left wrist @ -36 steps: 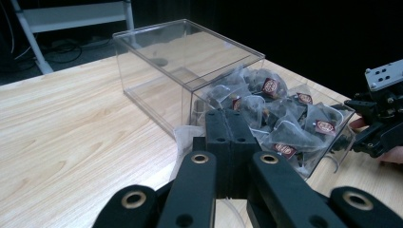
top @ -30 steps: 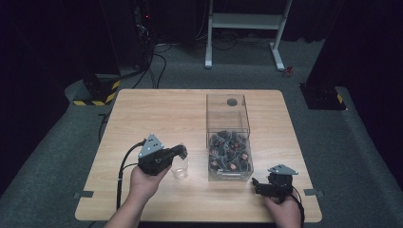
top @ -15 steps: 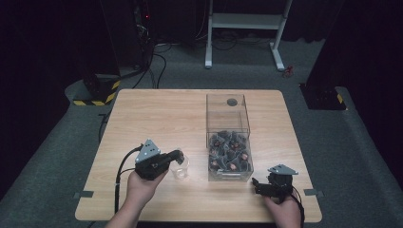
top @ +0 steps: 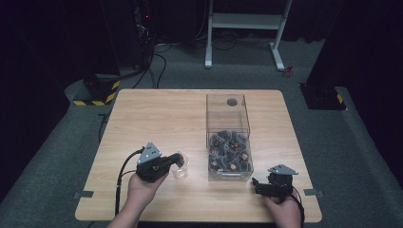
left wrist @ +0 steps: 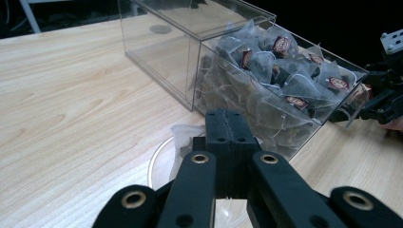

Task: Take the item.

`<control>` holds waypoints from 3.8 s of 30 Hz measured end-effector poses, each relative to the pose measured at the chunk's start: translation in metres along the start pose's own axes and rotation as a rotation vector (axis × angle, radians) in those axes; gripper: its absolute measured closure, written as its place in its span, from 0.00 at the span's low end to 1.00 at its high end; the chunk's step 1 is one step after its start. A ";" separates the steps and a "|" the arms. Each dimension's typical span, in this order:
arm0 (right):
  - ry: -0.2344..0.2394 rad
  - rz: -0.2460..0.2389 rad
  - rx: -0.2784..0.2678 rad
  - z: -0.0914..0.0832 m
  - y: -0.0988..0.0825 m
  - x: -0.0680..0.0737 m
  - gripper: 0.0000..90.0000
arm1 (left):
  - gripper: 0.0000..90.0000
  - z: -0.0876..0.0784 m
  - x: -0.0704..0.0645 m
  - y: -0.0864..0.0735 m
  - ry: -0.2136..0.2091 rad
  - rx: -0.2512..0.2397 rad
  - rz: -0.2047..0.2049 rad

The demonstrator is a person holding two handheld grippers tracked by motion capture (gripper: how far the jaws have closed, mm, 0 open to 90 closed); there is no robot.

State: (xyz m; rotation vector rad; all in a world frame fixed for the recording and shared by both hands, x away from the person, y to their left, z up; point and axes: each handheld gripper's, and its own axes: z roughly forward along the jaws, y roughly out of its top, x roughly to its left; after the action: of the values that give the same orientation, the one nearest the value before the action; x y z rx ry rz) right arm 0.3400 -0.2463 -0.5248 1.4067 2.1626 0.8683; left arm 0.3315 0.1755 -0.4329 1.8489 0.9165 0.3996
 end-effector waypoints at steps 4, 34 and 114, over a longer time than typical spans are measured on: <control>0.000 0.000 0.000 0.000 0.000 0.000 0.09 | 0.83 -0.001 -0.001 0.002 -0.001 -0.010 0.006; -0.001 0.001 0.000 0.000 0.000 0.000 0.09 | 0.38 -0.014 0.017 0.006 0.045 -0.011 -0.001; -0.013 0.009 -0.001 0.001 0.001 0.001 0.09 | 0.04 -0.049 0.105 -0.120 0.349 0.290 -0.095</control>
State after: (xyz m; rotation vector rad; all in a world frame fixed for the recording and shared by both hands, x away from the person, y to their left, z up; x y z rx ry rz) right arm 0.3404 -0.2449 -0.5248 1.4187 2.1480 0.8612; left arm 0.3206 0.3112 -0.5298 2.0221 1.3530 0.5655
